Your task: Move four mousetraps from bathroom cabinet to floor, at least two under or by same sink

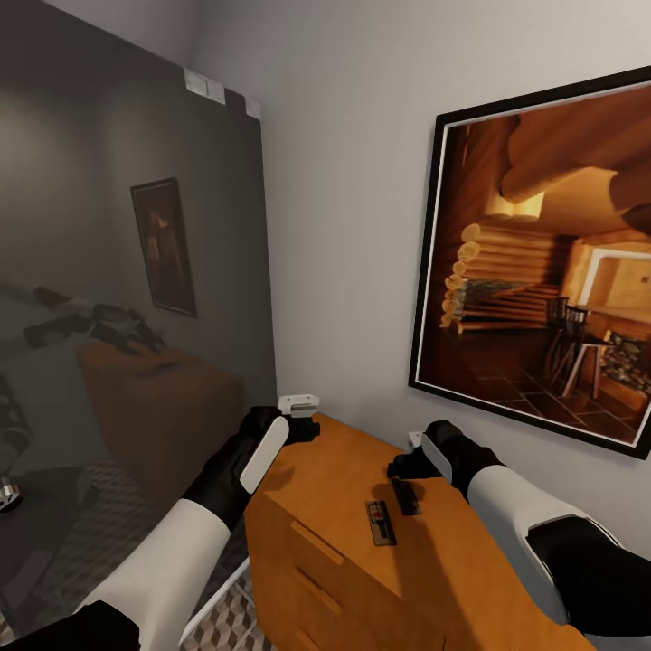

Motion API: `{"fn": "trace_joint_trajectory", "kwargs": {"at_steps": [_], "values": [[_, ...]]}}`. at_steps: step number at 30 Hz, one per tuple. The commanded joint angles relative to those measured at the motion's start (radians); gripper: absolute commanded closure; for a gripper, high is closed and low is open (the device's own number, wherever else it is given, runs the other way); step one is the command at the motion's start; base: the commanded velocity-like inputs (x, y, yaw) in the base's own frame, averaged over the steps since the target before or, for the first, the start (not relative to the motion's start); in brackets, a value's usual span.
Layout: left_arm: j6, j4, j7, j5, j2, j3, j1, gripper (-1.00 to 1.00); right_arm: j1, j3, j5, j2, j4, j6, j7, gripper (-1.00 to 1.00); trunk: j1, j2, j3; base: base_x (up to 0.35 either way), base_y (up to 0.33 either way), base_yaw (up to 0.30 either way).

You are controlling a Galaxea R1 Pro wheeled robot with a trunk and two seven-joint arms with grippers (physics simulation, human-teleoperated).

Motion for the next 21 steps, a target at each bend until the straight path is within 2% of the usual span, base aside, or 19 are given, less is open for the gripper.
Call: {"fn": "trace_joint_trajectory", "kwargs": {"at_steps": [1, 12, 21], "values": [[0.002, -0.001, 0.009, 0.010, 0.000, -0.001, -0.001, -1.00, -0.001, 0.006, -0.002, -0.001, -0.001, 0.004, 0.002, -1.00, 0.000, -0.001, -0.001, 0.000, 0.000, 0.000], [0.002, -0.001, 0.009, 0.010, 0.000, -0.002, -0.001, -1.00, -0.001, 0.006, -0.003, -0.002, -0.001, 0.003, -0.002, -1.00, 0.000, -0.001, -0.001, 0.000, 0.000, 0.000], [0.002, -0.001, 0.009, 0.010, 0.000, -0.002, -0.001, -1.00, -0.001, 0.006, -0.003, -0.001, -0.001, 0.003, -0.003, -1.00, 0.035, -0.064, -0.030, 0.000, 0.000, 0.000]]}}
